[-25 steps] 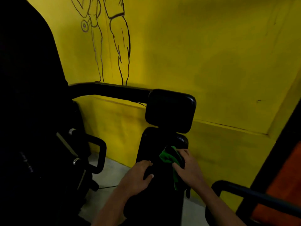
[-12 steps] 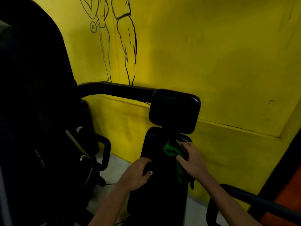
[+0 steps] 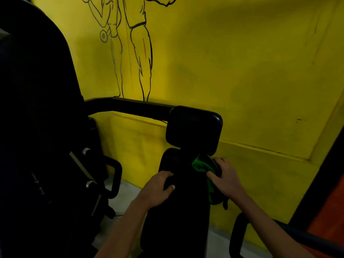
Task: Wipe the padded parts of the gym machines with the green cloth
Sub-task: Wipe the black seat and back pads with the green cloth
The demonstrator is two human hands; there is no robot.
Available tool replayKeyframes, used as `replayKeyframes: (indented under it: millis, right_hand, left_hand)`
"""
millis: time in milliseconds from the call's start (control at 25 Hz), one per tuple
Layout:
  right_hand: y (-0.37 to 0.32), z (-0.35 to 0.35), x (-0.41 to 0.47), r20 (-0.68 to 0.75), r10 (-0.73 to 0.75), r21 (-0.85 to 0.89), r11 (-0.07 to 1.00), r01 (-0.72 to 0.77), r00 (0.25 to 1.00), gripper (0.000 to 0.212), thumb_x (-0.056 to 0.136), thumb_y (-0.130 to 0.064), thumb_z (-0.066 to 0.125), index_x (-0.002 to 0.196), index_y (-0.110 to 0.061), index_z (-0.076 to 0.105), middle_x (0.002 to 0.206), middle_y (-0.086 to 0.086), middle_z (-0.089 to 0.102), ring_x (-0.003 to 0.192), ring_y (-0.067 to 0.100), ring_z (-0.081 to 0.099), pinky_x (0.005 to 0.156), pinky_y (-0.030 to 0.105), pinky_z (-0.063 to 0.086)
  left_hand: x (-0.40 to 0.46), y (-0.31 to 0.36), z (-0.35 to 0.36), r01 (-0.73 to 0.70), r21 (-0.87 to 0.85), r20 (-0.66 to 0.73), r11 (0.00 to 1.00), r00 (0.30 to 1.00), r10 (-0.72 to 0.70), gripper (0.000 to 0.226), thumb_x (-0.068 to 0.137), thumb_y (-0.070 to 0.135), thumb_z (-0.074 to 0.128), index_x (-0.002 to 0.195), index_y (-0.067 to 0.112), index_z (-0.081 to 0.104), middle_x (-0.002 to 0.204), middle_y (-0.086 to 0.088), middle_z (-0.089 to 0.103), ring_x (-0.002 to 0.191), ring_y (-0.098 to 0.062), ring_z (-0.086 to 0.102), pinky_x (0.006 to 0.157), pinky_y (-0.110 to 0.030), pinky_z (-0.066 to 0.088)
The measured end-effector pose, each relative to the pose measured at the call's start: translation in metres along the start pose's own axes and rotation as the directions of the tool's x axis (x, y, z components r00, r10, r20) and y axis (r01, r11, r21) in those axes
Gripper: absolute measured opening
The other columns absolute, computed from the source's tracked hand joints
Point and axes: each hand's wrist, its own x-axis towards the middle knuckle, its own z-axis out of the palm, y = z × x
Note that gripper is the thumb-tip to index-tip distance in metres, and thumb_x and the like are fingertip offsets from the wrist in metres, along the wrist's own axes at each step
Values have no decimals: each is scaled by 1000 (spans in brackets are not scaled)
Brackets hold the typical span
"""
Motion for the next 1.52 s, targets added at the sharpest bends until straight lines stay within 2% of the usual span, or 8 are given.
replayKeyframes:
  millis: [120,280,680,840,960,1080,1320,1520]
  right_hand:
    - [-1,-3,0,-8,-7,6,1000,7,1000,41,91,-16,61,130,-10,50,109,2,46,92,16,50,70,9,36]
    - [-2,-10,5,-21,3,15,1000,-2,1000,43,90,-15,62,131,-9,50,115,5,49,100,22,53,80,26,40]
    - [-22,-27,45,-141,-7,-44,999,1,990,44,90,-14,62,132,-12,49,118,3,47,102,22,54,83,29,45]
    - [-44,-29,87,-244,-53,-122,992,24,968,45,86,-20,64,129,-10,54,115,2,49,98,16,53,79,18,38]
    - [-62,-26,134,-300,-85,-232,973,14,950,54,76,-32,57,126,-12,56,113,1,50,96,13,51,80,23,38]
    - [-81,-7,192,-351,-125,-338,941,-1,928,47,80,-25,65,124,-10,56,116,7,51,103,23,52,85,31,42]
    - [-106,38,272,-230,35,-754,626,-201,972,48,95,-30,46,141,-25,36,143,6,33,124,35,34,99,50,36]
    - [-93,37,275,-96,88,-862,491,-127,992,49,98,-33,40,146,-32,28,150,0,28,128,34,32,100,48,32]
  left_hand:
    - [3,0,-2,-5,-1,2,1000,1000,5,48,97,18,55,140,7,38,146,-8,39,135,-20,36,95,-7,25]
    - [12,4,-3,-24,16,15,1000,1000,24,49,97,19,54,141,6,37,148,-8,37,137,-20,33,101,-12,26]
    - [75,4,-31,-193,74,-58,978,979,198,50,98,22,53,143,10,35,153,-5,27,143,-19,23,103,-12,20]
    - [132,-10,-55,-264,136,-143,955,949,283,57,98,24,51,148,10,27,158,-1,15,146,-16,11,109,-18,16]
    - [186,-30,-73,-367,172,-179,914,901,395,59,99,26,48,149,9,22,159,0,7,147,-15,0,112,-21,11]
    - [231,-60,-85,-452,307,-118,837,855,505,63,96,34,38,149,4,22,158,-5,7,147,-21,1,119,-33,12]
    - [245,-98,-94,-548,290,60,785,829,557,62,98,28,47,149,7,18,155,8,-14,147,-22,1,116,-33,22]
    - [260,-105,-103,-599,313,14,737,779,627,69,92,43,27,146,1,29,158,-7,14,143,-26,26,112,-35,32]
